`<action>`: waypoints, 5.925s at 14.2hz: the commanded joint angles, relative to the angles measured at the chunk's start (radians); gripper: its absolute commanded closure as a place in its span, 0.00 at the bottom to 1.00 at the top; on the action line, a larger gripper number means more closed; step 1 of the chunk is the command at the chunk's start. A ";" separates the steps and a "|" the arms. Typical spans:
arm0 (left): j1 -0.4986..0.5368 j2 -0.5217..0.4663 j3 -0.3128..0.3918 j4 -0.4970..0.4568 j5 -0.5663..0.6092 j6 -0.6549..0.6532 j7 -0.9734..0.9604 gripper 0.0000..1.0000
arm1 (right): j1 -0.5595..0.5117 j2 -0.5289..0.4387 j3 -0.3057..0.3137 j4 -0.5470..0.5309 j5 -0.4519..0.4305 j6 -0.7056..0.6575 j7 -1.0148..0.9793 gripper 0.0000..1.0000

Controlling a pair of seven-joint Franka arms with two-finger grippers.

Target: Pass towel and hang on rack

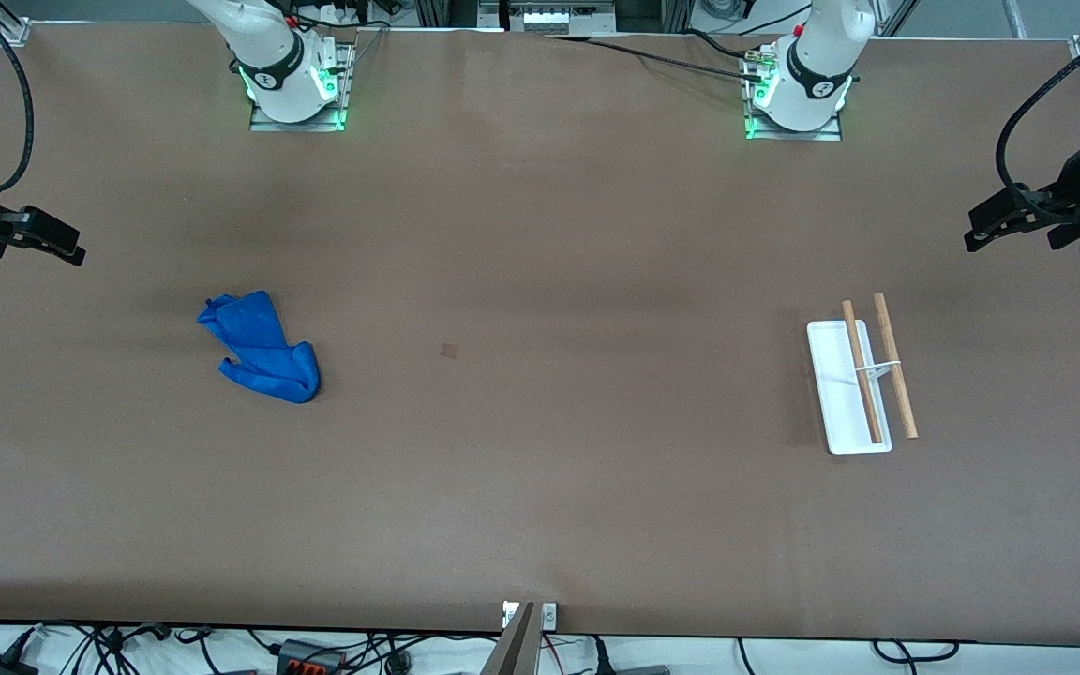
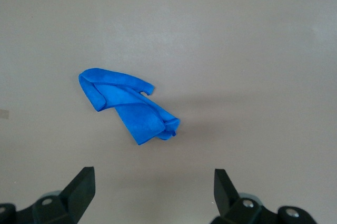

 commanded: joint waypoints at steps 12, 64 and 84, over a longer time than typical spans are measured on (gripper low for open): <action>0.009 0.002 -0.002 -0.002 -0.035 0.002 0.022 0.00 | -0.047 0.079 -0.002 -0.002 0.011 -0.004 -0.001 0.00; 0.049 0.028 0.009 0.027 -0.058 -0.076 0.031 0.00 | -0.074 0.395 0.014 -0.479 0.012 0.658 -1.145 1.00; 0.075 0.107 -0.002 0.027 -0.125 -0.090 0.060 0.00 | 0.378 0.272 0.094 0.332 0.298 0.051 -0.198 1.00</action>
